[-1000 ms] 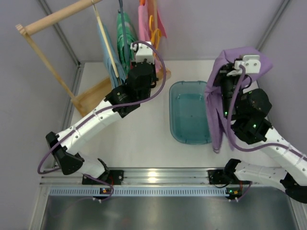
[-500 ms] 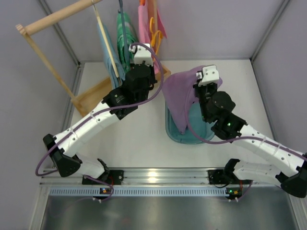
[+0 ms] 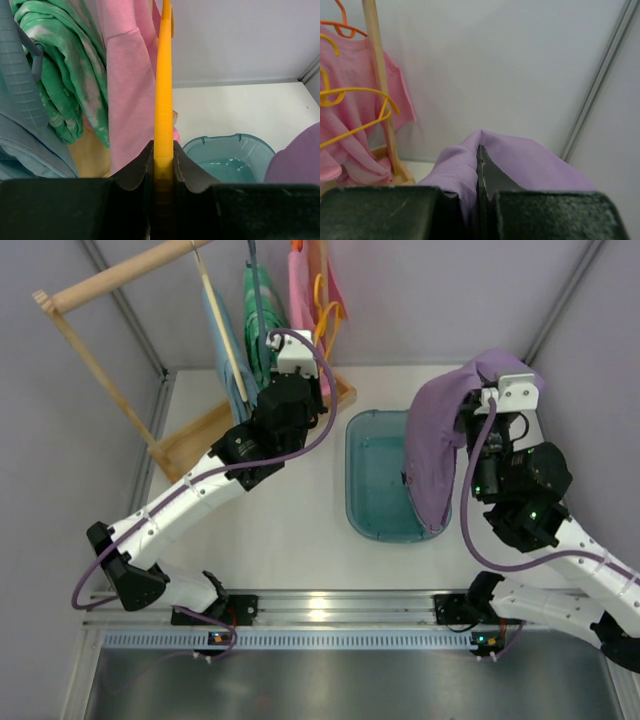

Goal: Remove the trousers from the hanger

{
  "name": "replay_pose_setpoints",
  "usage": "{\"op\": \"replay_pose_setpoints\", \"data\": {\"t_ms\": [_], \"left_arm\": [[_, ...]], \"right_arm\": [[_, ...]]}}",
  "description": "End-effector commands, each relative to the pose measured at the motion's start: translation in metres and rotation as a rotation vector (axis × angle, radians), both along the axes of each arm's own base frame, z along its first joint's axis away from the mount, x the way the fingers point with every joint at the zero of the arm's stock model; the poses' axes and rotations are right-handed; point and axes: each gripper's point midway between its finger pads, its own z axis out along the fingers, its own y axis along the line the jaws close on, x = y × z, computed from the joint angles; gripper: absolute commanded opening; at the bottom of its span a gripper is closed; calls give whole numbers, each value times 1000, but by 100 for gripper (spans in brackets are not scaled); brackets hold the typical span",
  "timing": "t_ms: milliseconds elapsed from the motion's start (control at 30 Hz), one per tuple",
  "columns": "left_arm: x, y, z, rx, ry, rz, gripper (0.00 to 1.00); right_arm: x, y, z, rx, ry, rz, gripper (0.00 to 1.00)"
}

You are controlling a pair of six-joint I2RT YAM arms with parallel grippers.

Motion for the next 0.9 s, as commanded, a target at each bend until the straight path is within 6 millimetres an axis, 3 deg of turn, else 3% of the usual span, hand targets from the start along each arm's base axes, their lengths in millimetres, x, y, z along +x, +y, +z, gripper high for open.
{"op": "replay_pose_setpoints", "data": {"t_ms": [0, 200, 300, 500, 600, 767, 867], "left_arm": [[-9, 5, 28, -82, -52, -18, 0], [-11, 4, 26, -80, -50, -27, 0], [-12, 5, 28, -86, -54, -30, 0], [-14, 3, 29, -89, -54, -42, 0], [-15, 5, 32, -92, -59, -38, 0], [-17, 8, 33, -97, -63, -36, 0], [-16, 5, 33, -100, -60, -47, 0]], "right_arm": [[0, 5, 22, -30, -80, 18, 0], [25, 29, -18, -195, -56, -38, 0], [33, 48, -60, -258, -38, 11, 0], [48, 82, -107, -207, 26, 109, 0], [53, 97, -116, -189, 37, 128, 0], [53, 105, -147, -206, 108, 90, 0], [42, 95, -172, -201, 165, 47, 0]]}}
